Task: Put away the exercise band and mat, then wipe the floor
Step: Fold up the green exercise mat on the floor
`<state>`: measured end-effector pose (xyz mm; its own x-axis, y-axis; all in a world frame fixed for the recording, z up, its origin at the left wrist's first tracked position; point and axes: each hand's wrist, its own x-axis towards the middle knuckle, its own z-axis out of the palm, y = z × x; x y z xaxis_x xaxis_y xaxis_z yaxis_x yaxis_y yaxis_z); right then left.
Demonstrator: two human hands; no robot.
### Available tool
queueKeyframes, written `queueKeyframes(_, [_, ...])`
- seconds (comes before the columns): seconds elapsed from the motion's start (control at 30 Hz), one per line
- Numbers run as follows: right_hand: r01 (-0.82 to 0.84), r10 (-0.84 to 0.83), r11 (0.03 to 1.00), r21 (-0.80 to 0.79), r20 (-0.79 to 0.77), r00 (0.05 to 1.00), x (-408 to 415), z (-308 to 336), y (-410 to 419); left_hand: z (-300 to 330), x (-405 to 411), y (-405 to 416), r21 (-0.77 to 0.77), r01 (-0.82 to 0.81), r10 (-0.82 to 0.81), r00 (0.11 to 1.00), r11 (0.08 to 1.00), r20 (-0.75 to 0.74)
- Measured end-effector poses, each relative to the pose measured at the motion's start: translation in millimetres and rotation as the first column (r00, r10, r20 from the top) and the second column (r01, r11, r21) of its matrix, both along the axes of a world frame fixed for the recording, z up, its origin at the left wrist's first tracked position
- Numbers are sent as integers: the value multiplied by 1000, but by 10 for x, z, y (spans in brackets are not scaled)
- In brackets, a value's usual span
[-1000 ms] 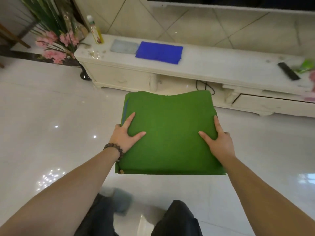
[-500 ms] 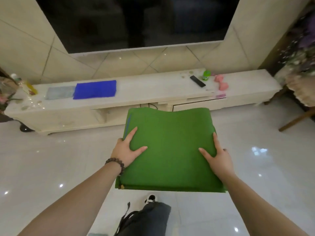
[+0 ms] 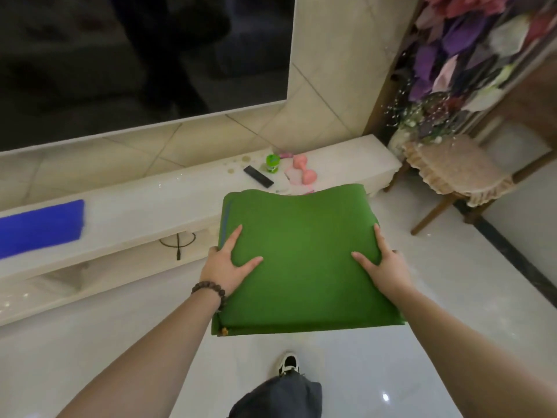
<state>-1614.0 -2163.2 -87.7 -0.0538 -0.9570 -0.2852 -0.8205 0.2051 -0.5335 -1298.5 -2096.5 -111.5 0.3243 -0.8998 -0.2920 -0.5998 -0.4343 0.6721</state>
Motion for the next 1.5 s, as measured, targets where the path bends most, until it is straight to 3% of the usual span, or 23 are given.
queueKeyframes(0.5, [-37,37,999,4,-55,998,-1256,-78,-2487,-36,-1257,-2382,27,-61,61,998,998,-13])
queueKeyframes(0.93, [-277,284,956,96,-73,956,-2500,-237,-4998,-177,-2857,-4211,36,-297,296,954,954,39])
queueKeyframes(1.2, [-322,342,932,169,-104,934,-2418,-706,-6035,-575,-2836,-5105,99,-332,334,943,938,-7])
queueKeyframes(1.5, [-284,312,937,202,-123,942,-2024,-1630,-7160,-1496,-2374,-6260,186,-224,238,970,957,-52])
